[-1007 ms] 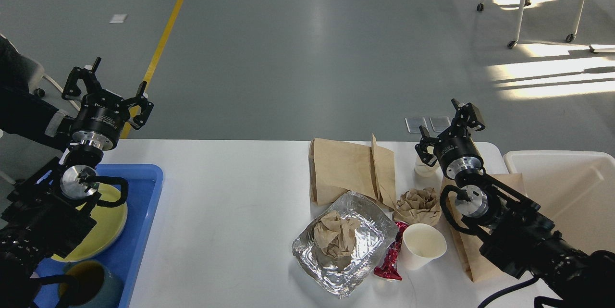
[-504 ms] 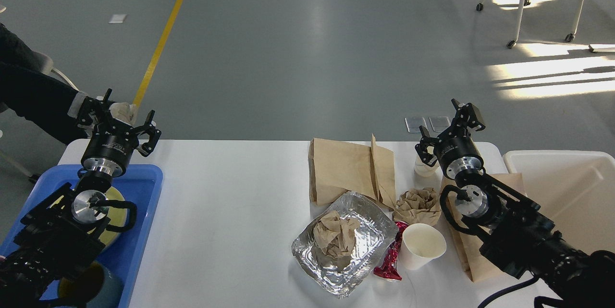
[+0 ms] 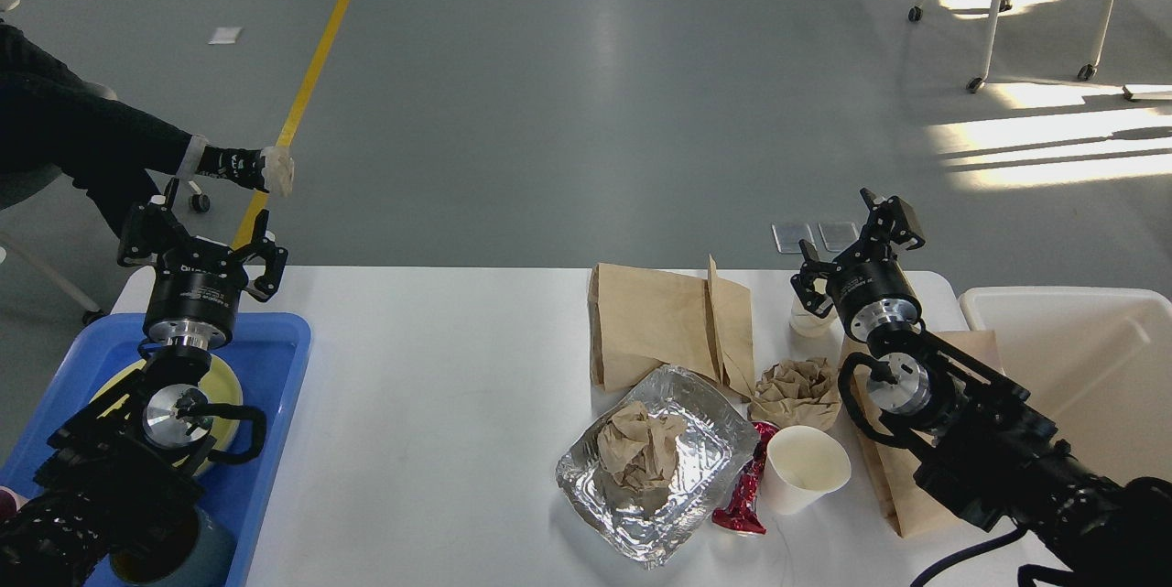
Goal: Tidy desktop
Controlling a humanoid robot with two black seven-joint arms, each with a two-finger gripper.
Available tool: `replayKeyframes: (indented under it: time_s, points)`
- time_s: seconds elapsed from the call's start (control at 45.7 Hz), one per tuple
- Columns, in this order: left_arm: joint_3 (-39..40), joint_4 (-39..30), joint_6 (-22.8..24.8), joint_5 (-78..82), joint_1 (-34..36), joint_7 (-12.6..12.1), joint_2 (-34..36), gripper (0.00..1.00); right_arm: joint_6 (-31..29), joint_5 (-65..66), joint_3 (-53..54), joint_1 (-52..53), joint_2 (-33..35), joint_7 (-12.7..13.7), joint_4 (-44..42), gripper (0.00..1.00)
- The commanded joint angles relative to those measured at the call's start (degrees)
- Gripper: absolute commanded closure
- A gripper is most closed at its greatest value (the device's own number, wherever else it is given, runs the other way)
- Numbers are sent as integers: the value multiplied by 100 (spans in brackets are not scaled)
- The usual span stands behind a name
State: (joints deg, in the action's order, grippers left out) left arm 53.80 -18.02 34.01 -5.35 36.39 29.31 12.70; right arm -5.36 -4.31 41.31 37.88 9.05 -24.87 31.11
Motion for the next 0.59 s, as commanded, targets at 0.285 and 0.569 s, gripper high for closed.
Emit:
replayKeyframes:
  time_s: [0.285,0.569]
  points:
    - [-1,1,1,-1,0,13,-4,3,-9,0,0,0,0,0,0,0]
    - [-1,1,1,-1,0,13,-4,3,0,0,0,0,0,0,0,0]
